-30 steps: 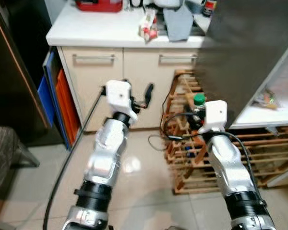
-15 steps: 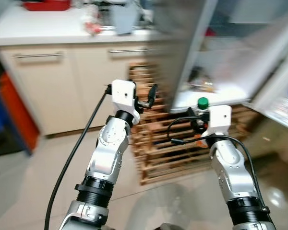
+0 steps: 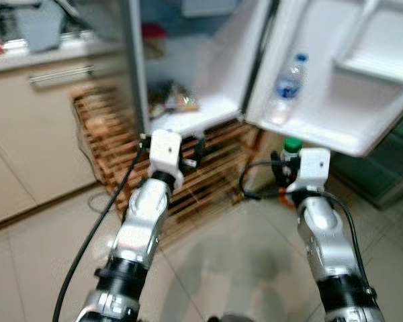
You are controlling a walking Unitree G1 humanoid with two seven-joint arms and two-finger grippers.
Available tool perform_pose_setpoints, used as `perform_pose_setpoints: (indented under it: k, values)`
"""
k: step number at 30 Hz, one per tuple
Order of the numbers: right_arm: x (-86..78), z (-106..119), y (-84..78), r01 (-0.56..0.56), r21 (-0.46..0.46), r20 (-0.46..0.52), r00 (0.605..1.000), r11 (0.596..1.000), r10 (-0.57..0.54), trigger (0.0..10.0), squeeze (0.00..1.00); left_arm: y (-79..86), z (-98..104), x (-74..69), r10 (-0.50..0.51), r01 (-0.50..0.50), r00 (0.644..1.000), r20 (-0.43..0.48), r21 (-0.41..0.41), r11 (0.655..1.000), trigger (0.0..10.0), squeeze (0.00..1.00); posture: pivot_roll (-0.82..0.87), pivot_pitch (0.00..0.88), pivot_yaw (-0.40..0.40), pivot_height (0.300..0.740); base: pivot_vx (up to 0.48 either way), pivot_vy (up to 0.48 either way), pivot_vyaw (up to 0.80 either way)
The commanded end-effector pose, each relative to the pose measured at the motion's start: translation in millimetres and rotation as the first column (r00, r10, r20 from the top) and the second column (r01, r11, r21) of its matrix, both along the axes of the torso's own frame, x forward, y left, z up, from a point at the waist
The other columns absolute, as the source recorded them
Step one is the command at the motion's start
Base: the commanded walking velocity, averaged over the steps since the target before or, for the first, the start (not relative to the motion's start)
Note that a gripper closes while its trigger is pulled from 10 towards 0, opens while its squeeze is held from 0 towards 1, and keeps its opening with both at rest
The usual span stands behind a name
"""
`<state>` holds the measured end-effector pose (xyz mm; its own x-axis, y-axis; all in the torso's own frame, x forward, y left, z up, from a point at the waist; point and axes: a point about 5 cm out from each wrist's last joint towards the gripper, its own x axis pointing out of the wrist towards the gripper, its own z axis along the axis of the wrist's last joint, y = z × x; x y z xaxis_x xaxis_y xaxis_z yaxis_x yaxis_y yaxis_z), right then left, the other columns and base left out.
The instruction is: Restocking fridge
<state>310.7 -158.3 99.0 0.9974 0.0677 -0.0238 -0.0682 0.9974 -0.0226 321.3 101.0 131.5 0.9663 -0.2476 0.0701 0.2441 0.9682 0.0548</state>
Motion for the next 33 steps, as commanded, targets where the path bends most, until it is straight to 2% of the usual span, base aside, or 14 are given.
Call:
perform_pose_setpoints:
  k: [1, 6, 9, 11, 12, 13, 14, 16, 17, 19, 21, 22, 26, 33]
  values:
    - [6.9, 17.7, -1.3, 0.005, -0.013, 0.082, 0.997, 1.000, -0.004, 0.0, 0.00, -5.1, 6.1, 4.0, -0.012, 0.011, 1.000, 0.026, 0.006, 1.000, 10.0, 0.00, -0.09, 0.000, -0.038, 0.740, 0.000, 0.000, -0.74]
    - [7.9, 14.9, 0.3, -0.005, -0.034, 0.065, 0.998, 0.999, 0.007, 0.0, 0.00, -7.9, 6.1, 5.9, -0.019, 0.019, 0.999, 0.026, 0.009, 1.000, 10.0, 0.00, -0.10, 0.000, -0.030, 0.740, 0.000, 0.000, -0.25]
    - [11.5, -9.7, 2.7, -0.033, -0.060, -0.098, 0.995, 0.998, 0.027, 0.0, 0.00, -7.9, -12.6, 9.0, -0.005, 0.008, 0.996, -0.093, 0.037, 0.999, 10.0, 0.00, -0.11, 0.000, -0.024, 0.740, 0.000, 0.000, 0.00]
    - [11.5, -9.7, 2.7, -0.033, -0.060, -0.098, 0.995, 0.998, 0.027, 0.0, 0.00, -7.9, -12.6, 9.0, -0.005, 0.008, 0.996, -0.093, 0.037, 0.999, 10.0, 0.00, -0.11, 0.000, -0.024, 0.740, 0.000, 0.000, 0.00]
    - [12.2, -39.8, 1.6, -0.047, -0.056, -0.299, 0.954, 0.997, 0.028, 0.0, 0.00, -7.1, -44.0, 11.3, 0.022, 0.006, 0.963, -0.269, 0.105, 0.994, 10.0, 0.00, -0.11, 0.000, -0.019, 0.740, 0.000, 0.000, 0.00]
    - [5.4, -72.0, -2.1, 0.007, 0.031, -0.512, 0.859, 1.000, 0.010, 0.0, 0.00, -5.5, -89.9, 0.3, 0.038, 0.034, 0.863, -0.505, 0.133, 0.991, 10.0, 0.00, -0.10, 0.000, -0.018, 0.740, 0.000, 0.000, 0.00]
    - [5.4, -72.0, -2.1, 0.007, 0.031, -0.512, 0.859, 1.000, 0.010, 0.0, 0.00, -5.5, -89.9, 0.3, 0.038, 0.034, 0.863, -0.505, 0.133, 0.991, 10.0, 0.00, -0.10, 0.000, -0.018, 0.740, 0.000, 0.000, 0.00]
    - [-13.9, -106.3, -2.8, 0.150, 0.120, -0.728, 0.686, 0.981, -0.016, 0.0, 0.00, -0.9, -149.1, -37.9, 0.081, 0.123, 0.656, -0.750, 0.212, 0.969, 10.0, 0.00, -0.08, 0.000, -0.053, 0.740, 0.000, 0.000, 0.00]
    - [-13.9, -106.3, -2.8, 0.150, 0.120, -0.728, 0.686, 0.981, -0.016, 0.0, 0.00, -0.9, -149.1, -37.9, 0.081, 0.123, 0.656, -0.750, 0.212, 0.969, 10.0, 0.00, -0.08, 0.000, -0.053, 0.740, 0.000, 0.000, 0.00]
    - [-27.1, -120.0, -1.5, 0.180, 0.099, -0.789, 0.613, 0.979, -0.033, 0.0, 0.00, 4.0, -167.5, -57.1, 0.111, 0.149, 0.582, -0.805, 0.239, 0.960, 10.0, 0.00, -0.08, 0.000, -0.044, 0.740, 0.000, 0.000, 0.00]
    - [-27.1, -120.0, -1.5, 0.180, 0.099, -0.789, 0.613, 0.979, -0.033, 0.0, 0.00, 4.0, -167.5, -57.1, 0.111, 0.149, 0.582, -0.805, 0.239, 0.960, 10.0, 0.00, -0.08, 0.000, -0.044, 0.740, 0.000, 0.000, 0.00]
    - [-38.4, -129.5, 1.1, 0.166, 0.084, -0.833, 0.553, 0.983, -0.023, 0.0, 0.00, 7.3, -183.3, -77.8, 0.137, 0.207, 0.503, -0.853, 0.273, 0.939, 10.0, 0.00, -0.05, 0.000, -0.070, 0.740, 0.000, 0.000, 0.00]
    - [-38.1, -129.0, -1.7, 0.103, 0.043, -0.849, 0.528, 0.994, -0.018, 0.0, 0.00, 13.0, -191.9, -90.0, 0.175, 0.163, 0.417, -0.892, 0.263, 0.951, 10.0, 0.00, -0.05, 0.000, -0.059, 0.740, 0.000, 0.000, 0.00]
    - [-38.4, -129.3, 1.2, 0.046, -0.014, -0.861, 0.507, 0.999, -0.035, 0.0, 0.00, 21.0, -190.3, -86.8, 0.204, 0.148, 0.400, -0.893, 0.283, 0.948, 10.0, 0.00, -0.04, 0.000, -0.049, 0.740, 0.000, 0.000, 0.00]
